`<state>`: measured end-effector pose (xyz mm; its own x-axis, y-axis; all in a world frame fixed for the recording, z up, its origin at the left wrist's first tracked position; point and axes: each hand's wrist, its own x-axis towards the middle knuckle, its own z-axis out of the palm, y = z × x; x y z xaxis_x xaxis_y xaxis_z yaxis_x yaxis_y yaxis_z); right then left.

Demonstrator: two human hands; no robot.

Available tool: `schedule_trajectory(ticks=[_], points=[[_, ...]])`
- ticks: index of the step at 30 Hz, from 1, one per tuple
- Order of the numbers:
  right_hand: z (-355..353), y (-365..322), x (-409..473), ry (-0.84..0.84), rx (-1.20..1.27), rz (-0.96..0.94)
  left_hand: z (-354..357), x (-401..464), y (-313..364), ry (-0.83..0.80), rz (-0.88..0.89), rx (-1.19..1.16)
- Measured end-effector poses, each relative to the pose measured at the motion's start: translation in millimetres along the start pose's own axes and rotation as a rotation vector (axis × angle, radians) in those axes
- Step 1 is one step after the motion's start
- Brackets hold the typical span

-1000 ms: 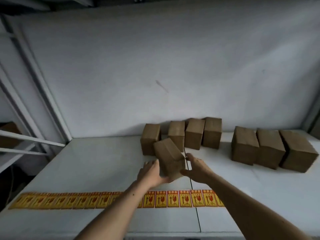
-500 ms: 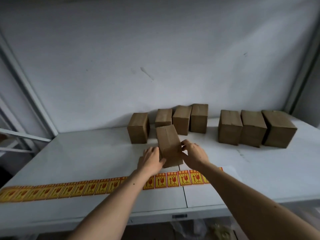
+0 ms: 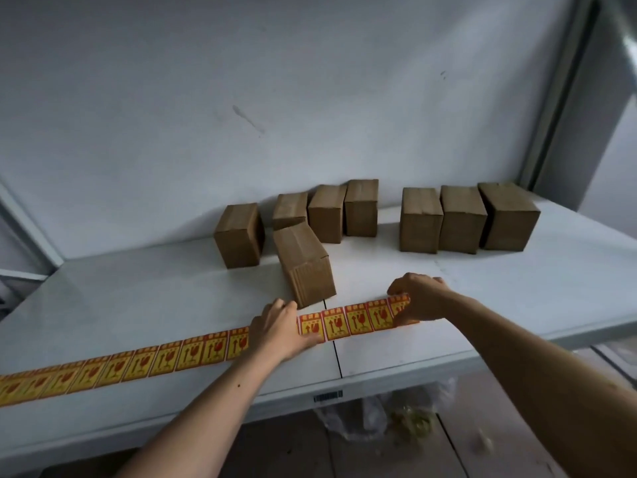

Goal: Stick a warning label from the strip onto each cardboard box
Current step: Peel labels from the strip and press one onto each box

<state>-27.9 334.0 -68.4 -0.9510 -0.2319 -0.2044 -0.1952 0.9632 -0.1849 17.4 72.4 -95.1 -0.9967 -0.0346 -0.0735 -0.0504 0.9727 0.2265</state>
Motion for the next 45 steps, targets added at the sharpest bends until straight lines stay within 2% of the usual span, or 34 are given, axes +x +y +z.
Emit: schedule_trajectory(ticks=[5,11,16,20,22,24,32,37,41,45], points=[[11,-12,3,0.072,0.185,-0.021,-3,-2,-13,0.036,-0.017,-0.054],[26,-46,3,0.054,0.345,-0.104,5,-10,8,0.239,0.063,-0.145],[37,-64,1,0.099,0.460,-0.176,23,-4,21,0.182,0.071,-0.275],[42,-55,1,0.263,0.375,-0.177,29,6,20,0.126,0.042,-0.266],[44,-48,2,0.376,0.287,-0.149,29,9,20,0.147,0.018,-0.274],[44,-43,2,0.421,0.259,-0.124,29,9,19,0.177,-0.005,-0.274],[48,-51,6,0.393,0.213,-0.149,31,2,17,0.249,-0.007,-0.167],[50,-58,7,0.389,0.179,-0.117,33,2,20,0.283,0.058,-0.178],[51,-56,11,0.323,0.233,-0.086,33,0,20,0.278,0.106,-0.121],[52,-57,13,0.292,0.285,-0.099,33,0,16,0.270,0.109,-0.162]])
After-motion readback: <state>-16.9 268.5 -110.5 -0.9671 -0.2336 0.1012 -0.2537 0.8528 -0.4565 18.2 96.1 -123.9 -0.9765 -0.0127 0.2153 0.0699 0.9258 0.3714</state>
